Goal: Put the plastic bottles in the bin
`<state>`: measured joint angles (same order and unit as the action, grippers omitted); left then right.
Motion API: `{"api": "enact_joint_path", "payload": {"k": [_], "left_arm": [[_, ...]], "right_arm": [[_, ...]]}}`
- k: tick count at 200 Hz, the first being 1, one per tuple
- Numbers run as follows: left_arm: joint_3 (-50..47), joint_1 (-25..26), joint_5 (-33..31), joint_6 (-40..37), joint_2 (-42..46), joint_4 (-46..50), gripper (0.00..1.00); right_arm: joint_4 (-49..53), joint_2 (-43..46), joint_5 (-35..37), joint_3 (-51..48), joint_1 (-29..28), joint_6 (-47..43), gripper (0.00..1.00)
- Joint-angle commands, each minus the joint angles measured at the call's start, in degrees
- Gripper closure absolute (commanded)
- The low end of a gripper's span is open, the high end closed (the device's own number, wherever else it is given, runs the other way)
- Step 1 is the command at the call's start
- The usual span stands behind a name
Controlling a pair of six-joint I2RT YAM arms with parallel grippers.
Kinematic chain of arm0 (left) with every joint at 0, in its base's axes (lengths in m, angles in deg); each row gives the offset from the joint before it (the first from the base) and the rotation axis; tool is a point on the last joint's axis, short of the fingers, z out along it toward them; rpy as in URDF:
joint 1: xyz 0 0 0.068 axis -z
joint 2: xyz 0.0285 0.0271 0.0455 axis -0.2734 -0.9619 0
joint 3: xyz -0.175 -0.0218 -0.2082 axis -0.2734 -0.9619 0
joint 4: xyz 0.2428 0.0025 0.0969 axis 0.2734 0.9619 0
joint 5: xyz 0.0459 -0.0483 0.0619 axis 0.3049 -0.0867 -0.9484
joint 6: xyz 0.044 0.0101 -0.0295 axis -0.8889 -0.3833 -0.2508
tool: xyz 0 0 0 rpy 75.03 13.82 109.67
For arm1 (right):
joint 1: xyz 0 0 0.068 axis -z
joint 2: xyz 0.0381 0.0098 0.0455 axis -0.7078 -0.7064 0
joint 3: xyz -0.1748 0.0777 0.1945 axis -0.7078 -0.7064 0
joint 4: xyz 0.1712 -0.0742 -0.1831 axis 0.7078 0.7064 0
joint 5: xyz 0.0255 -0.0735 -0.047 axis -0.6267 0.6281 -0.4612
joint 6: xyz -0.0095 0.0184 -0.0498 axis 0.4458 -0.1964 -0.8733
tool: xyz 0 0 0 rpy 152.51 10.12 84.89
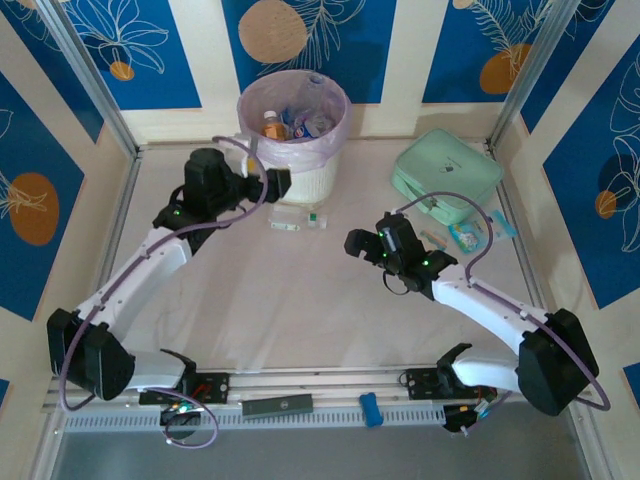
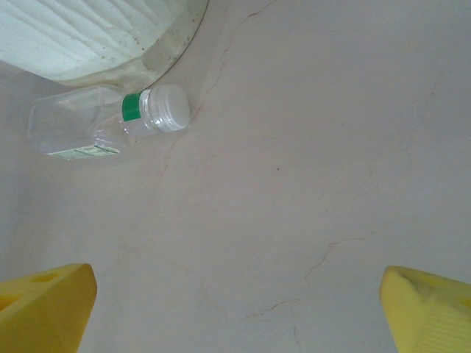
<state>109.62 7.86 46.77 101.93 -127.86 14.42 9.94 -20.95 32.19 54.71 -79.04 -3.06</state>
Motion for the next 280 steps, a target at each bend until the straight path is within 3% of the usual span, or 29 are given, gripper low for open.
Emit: {"api": "enact_joint_path", "payload": {"k": [1, 51, 109, 234, 280], "left_arm": [[-6.0, -0.3, 3.5, 2.9, 0.3, -5.9, 0.04], [-11.7, -0.3, 9.1, -0.9, -6.1, -9.2, 0.02], [-2.4, -0.2, 9.7, -10.0, -20.6, -3.4, 0.02], [12.6, 0.9, 2.7, -23.8, -37.7, 7.5, 0.00], [11.0, 2.7, 1.4, -21.8, -36.1, 10.8, 0.00]], "right_arm": [[-1.5, -1.0, -1.3, 1.8, 0.1, 0.9, 0.01], [-1.3, -1.4, -1.5, 1.4, 0.0, 1.6, 0.01], [-0.3, -1.2, -1.2, 2.3, 0.0, 1.4, 0.01], [1.0, -1.0, -0.8, 3.1, 0.2, 0.8, 0.01], [0.9, -1.2, -0.2, 3.0, 0.4, 0.7, 0.01]]}}
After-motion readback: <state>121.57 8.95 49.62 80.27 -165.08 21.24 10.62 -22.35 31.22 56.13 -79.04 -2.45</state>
